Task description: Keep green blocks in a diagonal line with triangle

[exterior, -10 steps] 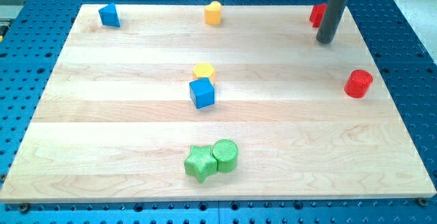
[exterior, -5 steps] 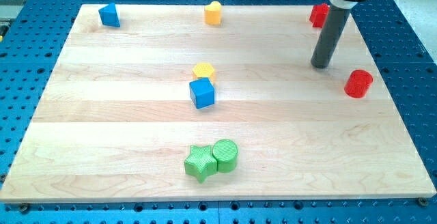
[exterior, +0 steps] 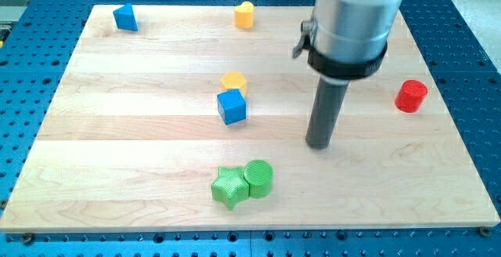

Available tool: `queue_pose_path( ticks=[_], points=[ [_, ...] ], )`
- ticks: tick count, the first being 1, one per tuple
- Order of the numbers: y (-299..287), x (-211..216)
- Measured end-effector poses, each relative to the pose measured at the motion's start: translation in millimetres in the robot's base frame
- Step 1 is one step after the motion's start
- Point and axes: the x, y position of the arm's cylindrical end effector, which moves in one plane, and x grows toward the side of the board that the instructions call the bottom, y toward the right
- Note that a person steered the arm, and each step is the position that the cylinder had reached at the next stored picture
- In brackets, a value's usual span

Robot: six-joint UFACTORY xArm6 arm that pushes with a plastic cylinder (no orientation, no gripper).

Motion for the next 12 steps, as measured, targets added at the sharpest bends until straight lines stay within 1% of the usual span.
queue_pose_path(
  ticks=[1,2,3,4,5,6,7,8,10,11,12],
  points=[
    [-16,20],
    [-53,37],
    [-83,42],
    [-127,32],
    [-119,32],
    [-74,52],
    [-63,93],
    [-96,95],
    [-218,95],
    [-234,82],
    [-221,95]
  ],
)
